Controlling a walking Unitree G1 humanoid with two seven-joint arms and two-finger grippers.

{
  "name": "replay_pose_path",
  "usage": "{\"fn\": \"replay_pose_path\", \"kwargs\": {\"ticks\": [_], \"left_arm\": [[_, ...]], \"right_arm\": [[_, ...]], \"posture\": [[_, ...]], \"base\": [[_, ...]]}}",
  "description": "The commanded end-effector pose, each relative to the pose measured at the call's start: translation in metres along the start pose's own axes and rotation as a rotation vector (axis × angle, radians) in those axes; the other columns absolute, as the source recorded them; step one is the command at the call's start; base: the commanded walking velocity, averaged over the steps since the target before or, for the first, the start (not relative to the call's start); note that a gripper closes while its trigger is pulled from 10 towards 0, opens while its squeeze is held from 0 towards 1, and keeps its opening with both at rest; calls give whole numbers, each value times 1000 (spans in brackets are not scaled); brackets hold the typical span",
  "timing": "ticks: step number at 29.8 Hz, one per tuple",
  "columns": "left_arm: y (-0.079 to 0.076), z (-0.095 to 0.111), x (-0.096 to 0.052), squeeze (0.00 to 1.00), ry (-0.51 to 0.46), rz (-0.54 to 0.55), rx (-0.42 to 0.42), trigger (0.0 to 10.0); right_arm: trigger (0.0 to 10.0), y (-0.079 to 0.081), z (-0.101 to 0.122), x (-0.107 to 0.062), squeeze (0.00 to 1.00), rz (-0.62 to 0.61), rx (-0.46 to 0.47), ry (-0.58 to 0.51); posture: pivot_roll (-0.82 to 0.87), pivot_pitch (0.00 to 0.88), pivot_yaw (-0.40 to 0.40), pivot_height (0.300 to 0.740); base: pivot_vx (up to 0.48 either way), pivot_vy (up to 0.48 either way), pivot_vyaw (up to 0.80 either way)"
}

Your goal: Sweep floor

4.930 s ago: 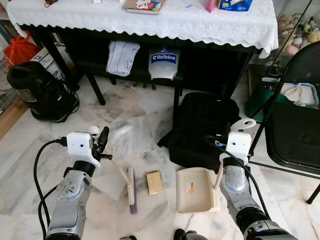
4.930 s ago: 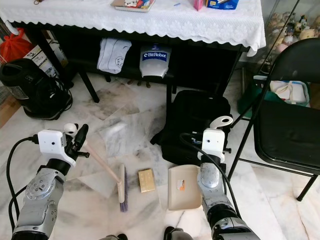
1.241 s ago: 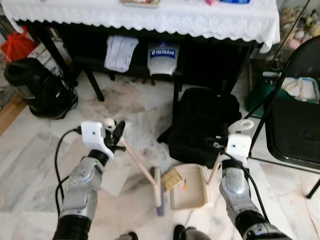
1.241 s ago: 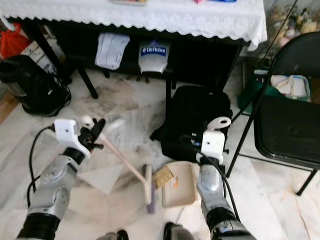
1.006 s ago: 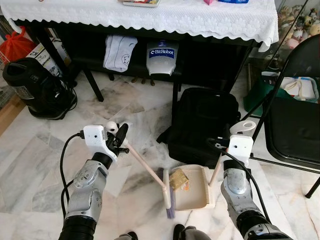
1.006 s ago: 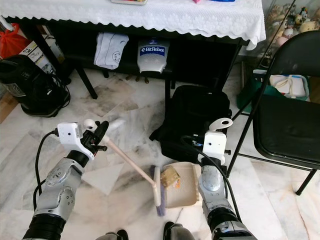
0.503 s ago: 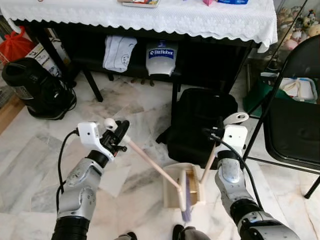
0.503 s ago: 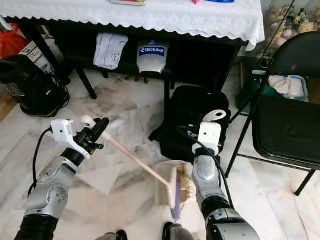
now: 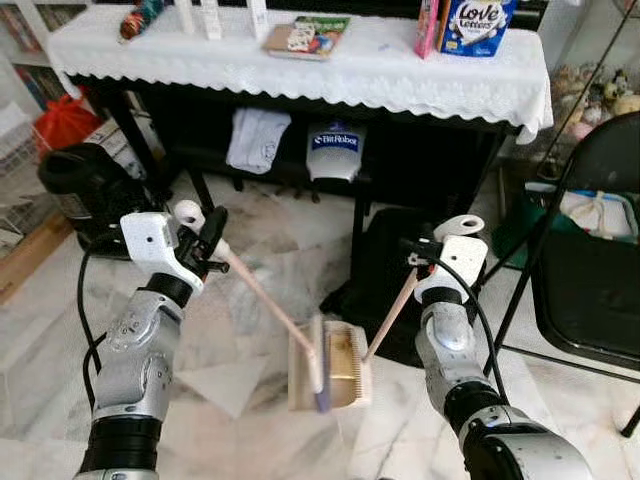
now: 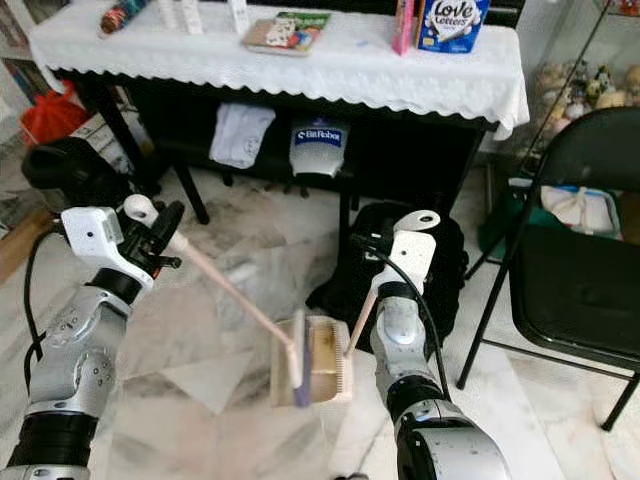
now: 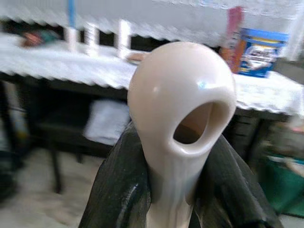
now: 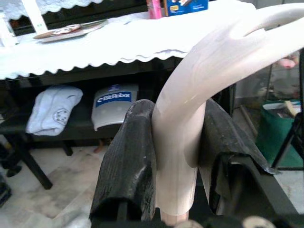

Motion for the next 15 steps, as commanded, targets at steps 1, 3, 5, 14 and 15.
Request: {"fn": "replay_pose_path", "kwargs": {"ticks": [1, 3, 5, 14, 15], "left_arm": [[8, 34, 4, 0, -124, 35, 88, 10000], [11, 37, 5, 0, -144, 63, 139, 10000], [12, 38, 4, 0, -154, 78, 153, 10000], [-3, 8, -4, 0, -96, 53, 158, 10000], [-3, 4, -6, 0, -91, 58, 155, 10000]], "right_arm": [[10000, 3, 5, 3, 0, 9, 15, -11], [10000, 2, 5, 4, 0, 13, 25, -10], [10000, 1, 6, 4, 0, 15, 28, -12], [10000, -3, 20, 10, 0, 20, 52, -64], [10000, -3, 21, 10, 0, 21, 55, -69]], "posture": [[54, 0, 41, 740], [39, 0, 42, 740], [31, 0, 42, 740], [-12, 0, 39, 740], [-12, 0, 39, 740]], "base": [[0, 0, 0], [0, 0, 0], [0, 0, 0], [0, 0, 0], [0, 0, 0]]}}
Point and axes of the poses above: a point about 5 cm out from each wrist's last joint towards the gripper, its own x axis pointing out of the wrist towards the gripper, its own z axis along the axis of the wrist's last joint, y = z × x, the point moved 6 cm from there along x, pointing out of the wrist towards the gripper, and after that the axes turned 7 degrees about -x, right-handed, at the moved point
